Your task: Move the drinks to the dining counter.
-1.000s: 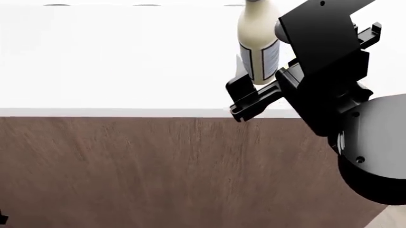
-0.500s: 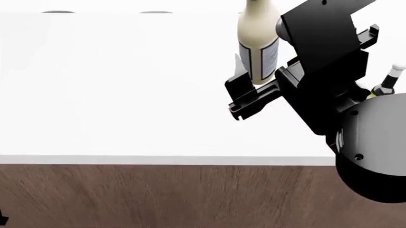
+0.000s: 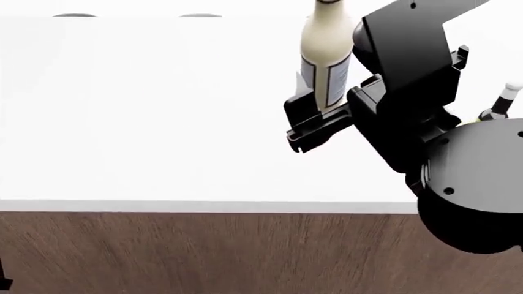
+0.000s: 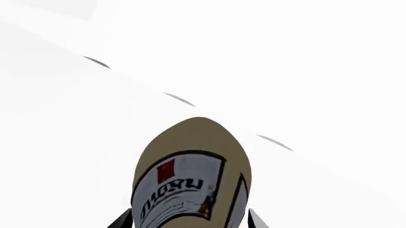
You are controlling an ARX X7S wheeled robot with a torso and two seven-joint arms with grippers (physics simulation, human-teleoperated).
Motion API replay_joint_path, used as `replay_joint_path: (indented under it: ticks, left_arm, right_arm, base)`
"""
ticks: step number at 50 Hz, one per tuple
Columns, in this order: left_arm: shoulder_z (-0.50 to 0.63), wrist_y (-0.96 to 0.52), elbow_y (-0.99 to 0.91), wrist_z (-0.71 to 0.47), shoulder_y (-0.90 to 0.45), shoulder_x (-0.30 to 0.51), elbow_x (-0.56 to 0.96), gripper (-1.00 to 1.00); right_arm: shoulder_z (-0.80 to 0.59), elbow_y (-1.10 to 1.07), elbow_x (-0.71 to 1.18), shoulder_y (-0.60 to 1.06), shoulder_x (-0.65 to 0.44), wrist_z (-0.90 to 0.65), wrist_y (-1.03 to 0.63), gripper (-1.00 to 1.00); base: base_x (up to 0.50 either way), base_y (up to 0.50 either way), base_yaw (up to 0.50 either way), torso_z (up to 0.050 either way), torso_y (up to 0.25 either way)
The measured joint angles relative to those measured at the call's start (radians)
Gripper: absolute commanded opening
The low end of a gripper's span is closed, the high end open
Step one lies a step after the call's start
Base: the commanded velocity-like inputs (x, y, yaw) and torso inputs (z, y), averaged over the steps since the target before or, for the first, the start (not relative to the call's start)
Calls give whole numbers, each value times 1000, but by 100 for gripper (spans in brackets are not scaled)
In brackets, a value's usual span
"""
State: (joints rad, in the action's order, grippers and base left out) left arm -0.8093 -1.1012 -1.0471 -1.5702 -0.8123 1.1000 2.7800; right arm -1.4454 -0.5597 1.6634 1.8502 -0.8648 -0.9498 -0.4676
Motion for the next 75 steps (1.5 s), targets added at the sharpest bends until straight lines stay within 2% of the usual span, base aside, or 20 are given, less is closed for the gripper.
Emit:
replay_joint_path:
  ticks: [34, 75]
  left_arm:
    - [-23, -16, 0, 0, 24, -16, 1, 100]
    - [-38, -28, 0, 0, 41, -28, -1, 100]
  right_arm:
    - [-30, 194, -141, -186, 91, 100, 132, -100]
    - [-33, 330, -111, -273, 117, 179, 161, -100]
  base:
    - [0, 0, 0, 0, 1]
    - [0, 0, 0, 0, 1]
